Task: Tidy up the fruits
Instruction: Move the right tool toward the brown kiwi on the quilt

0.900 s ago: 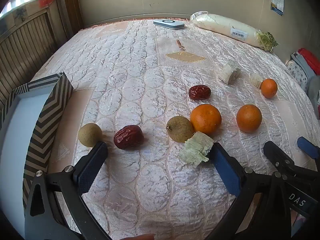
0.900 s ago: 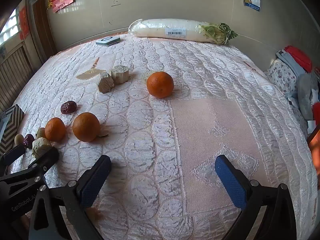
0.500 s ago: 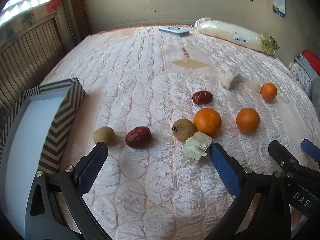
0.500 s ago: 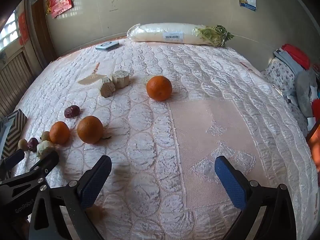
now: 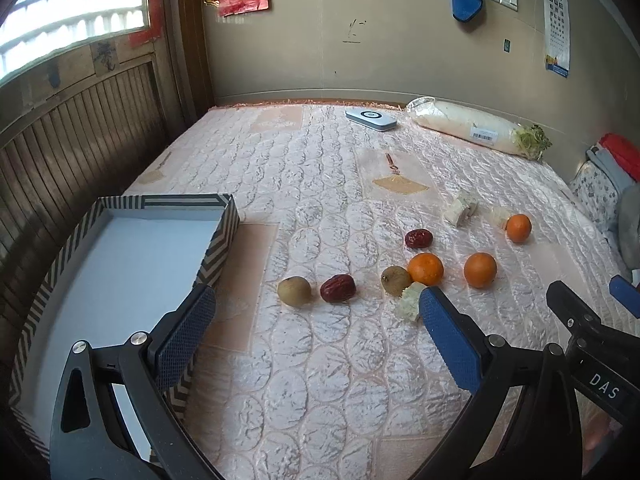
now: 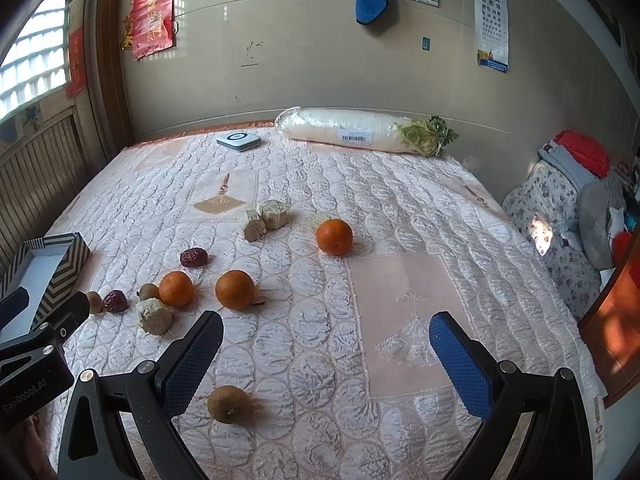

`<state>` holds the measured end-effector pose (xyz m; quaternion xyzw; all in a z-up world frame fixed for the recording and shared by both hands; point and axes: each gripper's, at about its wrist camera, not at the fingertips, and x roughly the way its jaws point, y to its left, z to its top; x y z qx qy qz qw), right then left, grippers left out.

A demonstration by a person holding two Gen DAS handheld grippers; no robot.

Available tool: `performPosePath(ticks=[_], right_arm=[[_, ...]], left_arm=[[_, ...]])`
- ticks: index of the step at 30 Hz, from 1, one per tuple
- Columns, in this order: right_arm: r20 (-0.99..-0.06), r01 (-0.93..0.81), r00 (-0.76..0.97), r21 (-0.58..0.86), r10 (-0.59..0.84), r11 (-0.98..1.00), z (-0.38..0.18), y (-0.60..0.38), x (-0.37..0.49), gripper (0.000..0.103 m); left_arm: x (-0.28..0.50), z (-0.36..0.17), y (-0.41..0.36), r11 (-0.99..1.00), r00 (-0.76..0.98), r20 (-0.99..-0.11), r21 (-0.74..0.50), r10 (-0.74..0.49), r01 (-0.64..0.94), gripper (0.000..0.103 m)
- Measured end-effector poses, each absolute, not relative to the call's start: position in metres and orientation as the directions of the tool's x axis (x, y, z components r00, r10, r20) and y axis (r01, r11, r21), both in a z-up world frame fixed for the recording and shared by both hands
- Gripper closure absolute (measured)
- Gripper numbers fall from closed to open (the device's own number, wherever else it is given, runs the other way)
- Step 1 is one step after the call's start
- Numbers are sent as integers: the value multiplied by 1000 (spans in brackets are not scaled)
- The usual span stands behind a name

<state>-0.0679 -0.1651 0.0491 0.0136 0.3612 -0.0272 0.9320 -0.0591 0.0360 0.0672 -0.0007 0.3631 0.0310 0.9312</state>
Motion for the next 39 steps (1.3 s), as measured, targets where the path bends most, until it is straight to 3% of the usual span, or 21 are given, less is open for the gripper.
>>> performPosePath(ticks=[39], right_arm=[[-616,-4,787,3,5,1000,68,-154,-95,0]], left_arm=[[-82,80,32,1000,757,-653,7,24,-26,0]])
